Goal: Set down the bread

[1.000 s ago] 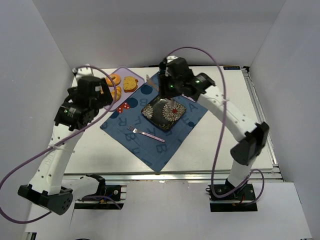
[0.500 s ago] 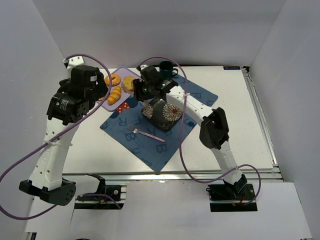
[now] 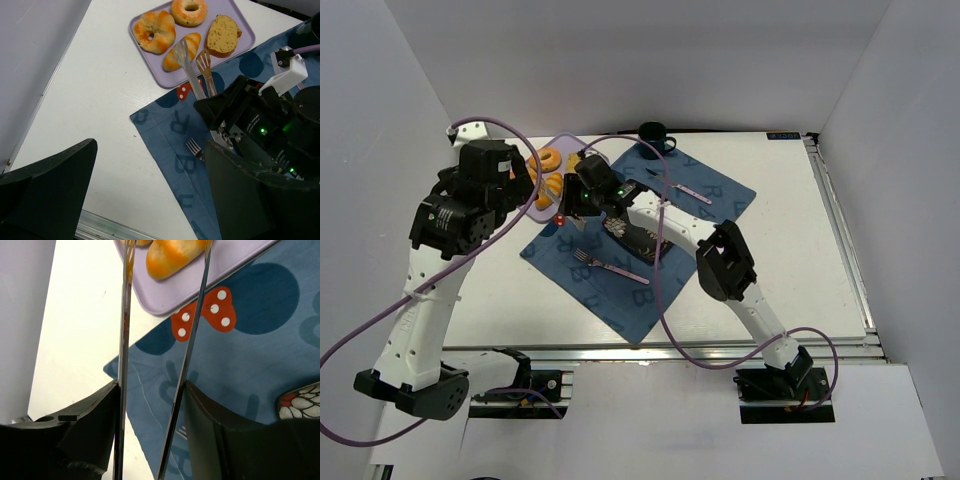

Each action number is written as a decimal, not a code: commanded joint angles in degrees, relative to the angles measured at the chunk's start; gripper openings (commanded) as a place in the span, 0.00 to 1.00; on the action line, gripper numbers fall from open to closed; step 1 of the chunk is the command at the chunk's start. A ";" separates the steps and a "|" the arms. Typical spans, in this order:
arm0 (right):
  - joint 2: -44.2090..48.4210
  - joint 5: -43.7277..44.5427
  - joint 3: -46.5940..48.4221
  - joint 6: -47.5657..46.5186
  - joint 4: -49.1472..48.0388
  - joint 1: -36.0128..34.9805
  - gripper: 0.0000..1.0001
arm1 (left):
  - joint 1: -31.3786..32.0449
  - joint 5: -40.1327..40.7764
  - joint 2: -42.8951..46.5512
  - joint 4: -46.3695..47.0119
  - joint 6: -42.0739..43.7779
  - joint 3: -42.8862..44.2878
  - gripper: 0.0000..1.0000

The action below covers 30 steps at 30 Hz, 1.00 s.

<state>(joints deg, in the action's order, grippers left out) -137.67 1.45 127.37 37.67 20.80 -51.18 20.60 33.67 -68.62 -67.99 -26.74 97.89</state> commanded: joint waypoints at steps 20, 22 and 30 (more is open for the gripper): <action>-6.65 -0.22 4.55 8.65 -8.67 -0.33 0.56 | 0.14 -0.62 5.60 -0.57 1.60 -4.63 0.98; -7.00 -0.92 4.29 8.91 -9.10 -0.33 0.55 | 0.23 -0.54 5.69 -0.48 1.69 -4.81 0.98; -5.78 -4.00 4.20 9.70 -10.60 -0.24 0.20 | 0.23 0.26 6.22 -0.57 1.69 -5.95 0.98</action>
<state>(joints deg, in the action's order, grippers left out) -144.99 -0.38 129.01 46.76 14.74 -51.13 20.60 33.36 -63.86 -68.77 -25.50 92.25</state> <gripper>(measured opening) 0.252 0.982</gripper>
